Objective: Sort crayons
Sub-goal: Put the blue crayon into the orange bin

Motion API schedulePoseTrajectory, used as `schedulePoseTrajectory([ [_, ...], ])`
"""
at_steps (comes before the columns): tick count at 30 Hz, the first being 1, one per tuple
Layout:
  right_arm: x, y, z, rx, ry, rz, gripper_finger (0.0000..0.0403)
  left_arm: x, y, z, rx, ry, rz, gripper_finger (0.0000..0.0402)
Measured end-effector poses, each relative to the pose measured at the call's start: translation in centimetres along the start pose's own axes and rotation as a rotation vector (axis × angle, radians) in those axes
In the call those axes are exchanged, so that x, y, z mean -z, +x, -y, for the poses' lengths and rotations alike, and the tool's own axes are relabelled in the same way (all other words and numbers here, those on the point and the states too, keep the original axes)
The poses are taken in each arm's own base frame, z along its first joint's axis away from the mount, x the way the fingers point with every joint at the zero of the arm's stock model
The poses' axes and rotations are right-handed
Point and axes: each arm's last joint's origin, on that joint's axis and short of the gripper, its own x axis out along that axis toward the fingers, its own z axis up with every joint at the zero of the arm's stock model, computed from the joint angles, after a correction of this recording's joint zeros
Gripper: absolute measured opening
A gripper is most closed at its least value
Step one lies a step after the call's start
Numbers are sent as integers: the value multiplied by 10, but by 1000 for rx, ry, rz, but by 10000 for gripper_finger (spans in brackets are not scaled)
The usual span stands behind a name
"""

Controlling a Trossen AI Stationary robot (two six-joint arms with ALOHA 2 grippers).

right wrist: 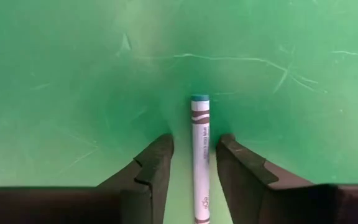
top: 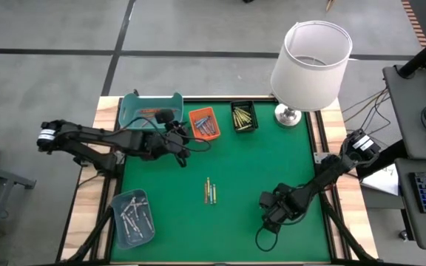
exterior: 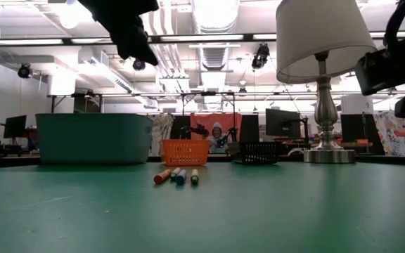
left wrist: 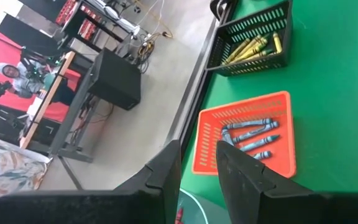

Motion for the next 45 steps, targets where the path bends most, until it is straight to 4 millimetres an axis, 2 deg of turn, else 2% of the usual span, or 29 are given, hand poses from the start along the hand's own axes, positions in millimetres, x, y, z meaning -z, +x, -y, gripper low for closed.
schedulePoseTrajectory([
  [4,-1,2,-1,-7,23,-5,78,0,4,5,-1,18,-16,86],
  [8,-1,-4,-1,-30,33,6,26,1,8,9,-1,28,-28,86],
  [13,-6,-20,2,-68,64,55,14,6,7,9,4,57,-52,86],
  [17,-21,-42,4,-28,51,297,12,14,3,5,3,46,-46,86],
  [21,-36,-62,8,33,11,488,11,31,-5,2,59,7,-31,86],
  [26,-74,-75,25,115,-31,620,11,49,-17,-4,163,-110,82,86],
  [31,-116,-73,53,301,-41,739,12,57,-27,-11,243,-227,236,86],
  [37,-148,-77,89,536,110,879,12,62,-33,-16,231,-293,311,86],
  [45,-185,-80,139,571,338,947,12,64,-31,-14,216,-296,330,86],
])
